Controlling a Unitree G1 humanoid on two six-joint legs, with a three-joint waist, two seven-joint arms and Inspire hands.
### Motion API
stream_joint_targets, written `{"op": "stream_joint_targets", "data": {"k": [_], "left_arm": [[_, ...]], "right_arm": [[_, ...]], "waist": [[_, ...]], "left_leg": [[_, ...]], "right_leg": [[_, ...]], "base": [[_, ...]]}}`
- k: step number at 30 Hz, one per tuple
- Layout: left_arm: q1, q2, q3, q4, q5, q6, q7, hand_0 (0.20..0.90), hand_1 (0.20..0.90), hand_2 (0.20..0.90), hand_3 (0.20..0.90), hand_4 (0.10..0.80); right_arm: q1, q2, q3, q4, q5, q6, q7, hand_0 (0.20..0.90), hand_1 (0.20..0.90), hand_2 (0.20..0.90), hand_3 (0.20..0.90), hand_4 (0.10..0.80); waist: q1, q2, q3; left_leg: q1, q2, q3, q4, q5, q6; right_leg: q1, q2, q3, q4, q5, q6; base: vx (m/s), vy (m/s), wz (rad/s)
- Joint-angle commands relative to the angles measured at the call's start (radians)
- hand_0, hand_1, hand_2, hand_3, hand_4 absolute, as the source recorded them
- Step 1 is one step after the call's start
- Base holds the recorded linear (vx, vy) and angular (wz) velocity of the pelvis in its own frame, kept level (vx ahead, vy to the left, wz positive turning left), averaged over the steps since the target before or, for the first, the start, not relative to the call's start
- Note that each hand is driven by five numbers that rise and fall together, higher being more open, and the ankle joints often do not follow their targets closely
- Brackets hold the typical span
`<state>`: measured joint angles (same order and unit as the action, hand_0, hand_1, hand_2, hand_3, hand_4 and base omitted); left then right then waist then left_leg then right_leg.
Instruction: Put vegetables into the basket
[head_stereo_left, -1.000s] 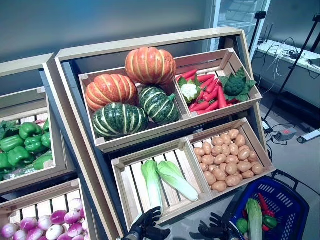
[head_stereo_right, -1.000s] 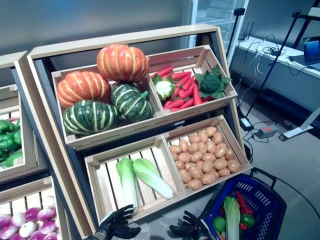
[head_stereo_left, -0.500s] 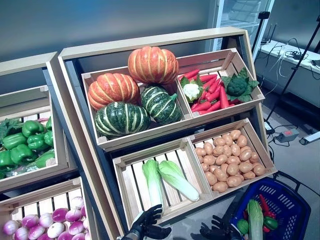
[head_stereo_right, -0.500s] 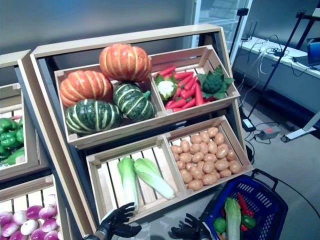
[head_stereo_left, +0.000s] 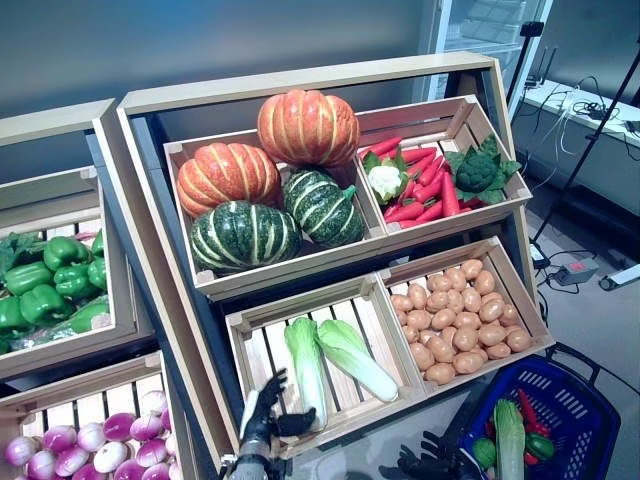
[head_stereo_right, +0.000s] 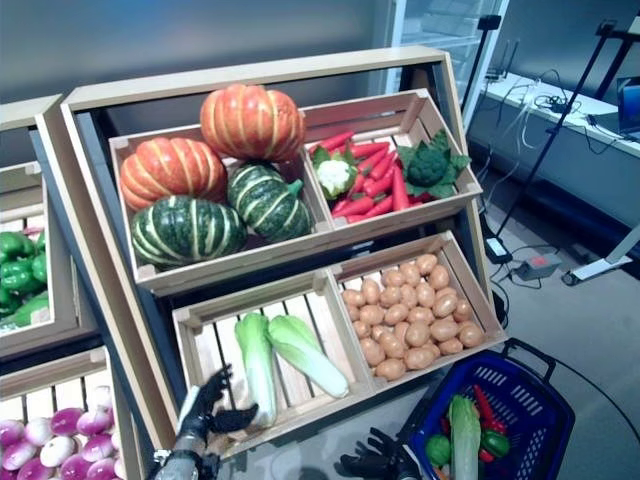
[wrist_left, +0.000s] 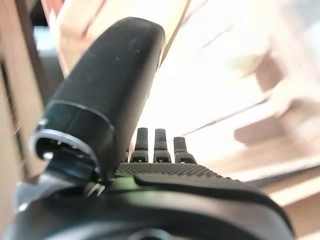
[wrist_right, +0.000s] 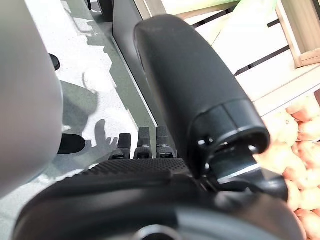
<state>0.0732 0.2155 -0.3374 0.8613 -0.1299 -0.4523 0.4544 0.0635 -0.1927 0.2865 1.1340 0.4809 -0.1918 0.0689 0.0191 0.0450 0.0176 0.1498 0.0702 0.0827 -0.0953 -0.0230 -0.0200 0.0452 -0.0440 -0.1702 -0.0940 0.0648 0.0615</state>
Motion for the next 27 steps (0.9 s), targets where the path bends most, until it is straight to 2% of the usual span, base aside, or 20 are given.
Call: {"op": "stream_joint_targets", "data": {"k": [1,6,11,16,22,25,27], "left_arm": [[-0.146,0.029,0.015,-0.048,0.099,-0.088,0.130,0.900,0.900,0.900,0.900,0.800],[-0.183,0.037,0.032,-0.043,0.101,-0.016,0.178,0.900,0.900,0.900,0.900,0.800],[-0.281,0.036,0.031,-0.008,0.050,0.050,0.202,0.900,0.900,0.900,0.900,0.800],[-0.411,0.019,0.004,0.060,-0.058,0.098,0.238,0.900,0.900,0.900,0.900,0.800],[-0.453,0.002,0.017,0.072,-0.163,0.104,0.270,0.900,0.900,0.900,0.900,0.800],[-0.482,0.008,0.028,0.062,-0.199,0.094,0.290,0.900,0.900,0.900,0.900,0.800],[-0.493,0.015,0.029,0.057,-0.204,0.087,0.293,0.900,0.900,0.900,0.900,0.800]], "right_arm": [[-0.085,0.021,-0.025,0.010,0.032,-0.038,0.034,0.900,0.900,0.900,0.900,0.800],[-0.073,0.009,-0.022,-0.014,0.016,-0.031,0.023,0.900,0.900,0.900,0.900,0.800],[-0.109,-0.018,0.000,-0.058,0.057,-0.037,0.002,0.900,0.900,0.900,0.900,0.800],[-0.187,-0.033,0.041,-0.092,0.120,-0.060,-0.016,0.900,0.900,0.900,0.900,0.800],[-0.205,-0.048,0.065,-0.160,0.127,-0.072,-0.033,0.900,0.900,0.900,0.900,0.800],[-0.200,-0.066,0.077,-0.226,0.156,-0.086,-0.041,0.900,0.900,0.900,0.900,0.800],[-0.199,-0.073,0.080,-0.253,0.160,-0.092,-0.044,0.900,0.900,0.900,0.900,0.800]], "waist": [[-0.001,-0.048,0.016],[-0.019,-0.049,0.029],[-0.035,-0.058,0.104],[-0.062,-0.072,0.208],[-0.079,-0.081,0.255],[-0.088,-0.090,0.289],[-0.092,-0.092,0.299]], "left_leg": [[-0.020,-0.070,-0.009,0.008,-0.013,0.048],[-0.012,-0.070,0.016,0.017,-0.009,0.046],[-0.126,-0.067,0.019,0.189,-0.040,0.047],[-0.321,-0.053,0.036,0.440,-0.104,0.057],[-0.509,-0.033,0.028,0.692,-0.180,0.058],[-0.585,-0.028,0.016,0.835,-0.242,0.062],[-0.611,-0.025,0.018,0.873,-0.256,0.069]], "right_leg": [[0.069,-0.019,-0.013,0.007,-0.039,-0.014],[0.068,-0.017,0.007,0.007,-0.035,-0.018],[-0.014,-0.028,0.017,0.117,-0.051,-0.037],[-0.211,-0.037,0.034,0.357,-0.130,-0.058],[-0.377,-0.049,0.036,0.596,-0.216,-0.081],[-0.452,-0.061,0.044,0.741,-0.271,-0.078],[-0.485,-0.064,0.047,0.783,-0.281,-0.079]], "base": [[0.058,0.026,-0.01],[0.071,0.038,-0.03],[-0.074,0.033,-0.05],[-0.209,0.024,-0.09],[-0.127,0.015,-0.08],[-0.081,0.009,-0.09],[-0.082,0.004,0.02]]}}
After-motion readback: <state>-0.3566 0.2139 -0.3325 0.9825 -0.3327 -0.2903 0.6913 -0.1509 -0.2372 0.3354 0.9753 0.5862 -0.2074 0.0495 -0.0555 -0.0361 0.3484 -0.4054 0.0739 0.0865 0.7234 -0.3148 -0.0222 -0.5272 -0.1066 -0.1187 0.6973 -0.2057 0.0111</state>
